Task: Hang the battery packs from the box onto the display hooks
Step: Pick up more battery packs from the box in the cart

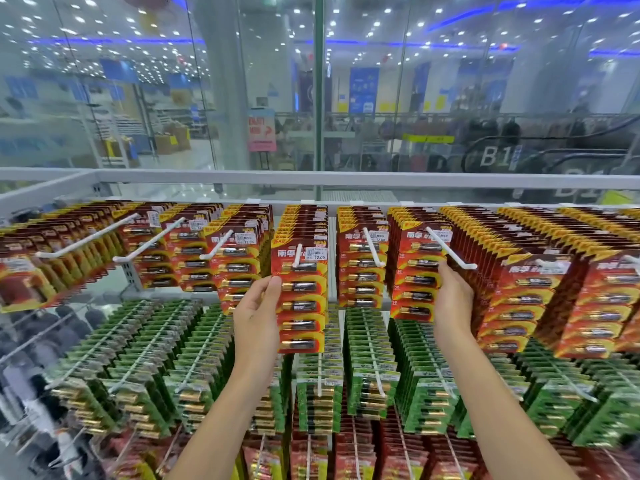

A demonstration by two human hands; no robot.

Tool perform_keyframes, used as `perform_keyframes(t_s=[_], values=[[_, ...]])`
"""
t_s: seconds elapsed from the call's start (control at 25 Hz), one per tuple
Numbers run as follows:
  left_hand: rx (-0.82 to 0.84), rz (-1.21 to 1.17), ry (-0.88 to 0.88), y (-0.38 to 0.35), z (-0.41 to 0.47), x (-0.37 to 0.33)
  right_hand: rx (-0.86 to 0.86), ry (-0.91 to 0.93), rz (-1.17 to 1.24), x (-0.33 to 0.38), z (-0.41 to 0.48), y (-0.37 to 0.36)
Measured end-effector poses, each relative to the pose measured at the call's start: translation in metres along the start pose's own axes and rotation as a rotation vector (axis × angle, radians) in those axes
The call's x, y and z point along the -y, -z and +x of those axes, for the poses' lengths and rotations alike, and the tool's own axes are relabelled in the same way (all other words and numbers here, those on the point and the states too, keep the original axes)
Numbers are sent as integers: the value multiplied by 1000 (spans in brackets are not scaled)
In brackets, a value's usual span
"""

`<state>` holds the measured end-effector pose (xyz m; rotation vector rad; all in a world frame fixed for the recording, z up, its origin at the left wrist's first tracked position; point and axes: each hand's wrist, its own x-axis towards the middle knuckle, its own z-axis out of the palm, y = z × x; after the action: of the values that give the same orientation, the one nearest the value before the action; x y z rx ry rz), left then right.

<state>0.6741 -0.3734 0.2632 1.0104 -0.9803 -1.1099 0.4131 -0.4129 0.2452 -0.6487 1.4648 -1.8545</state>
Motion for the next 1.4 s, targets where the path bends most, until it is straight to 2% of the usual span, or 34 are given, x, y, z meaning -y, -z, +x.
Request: perform_keyframes(t_s=[0.16,0.44,0.84,1.08,1.28,1.32,1.4], values=[[-45,67,-87,0,8,10,8,4,-80,-4,-5,1],[-105,77,-103,18,10,35,-100,40,-139,-26,-25,7],[-49,11,121,45,-47,84,-94,-7,-274,-63,-116,51],[232,21,290,14,-119,154,-308,15,-286,-107,-180,140],[562,173,433,-34,-185,204,-566,-97,-266,-128,-231,237],[660,237,461,-42,-192,214,-616,-116,-249,-129,-240,257],[1025,350,606,-65,-202,227,-718,-138,-238,-131,-258,300]])
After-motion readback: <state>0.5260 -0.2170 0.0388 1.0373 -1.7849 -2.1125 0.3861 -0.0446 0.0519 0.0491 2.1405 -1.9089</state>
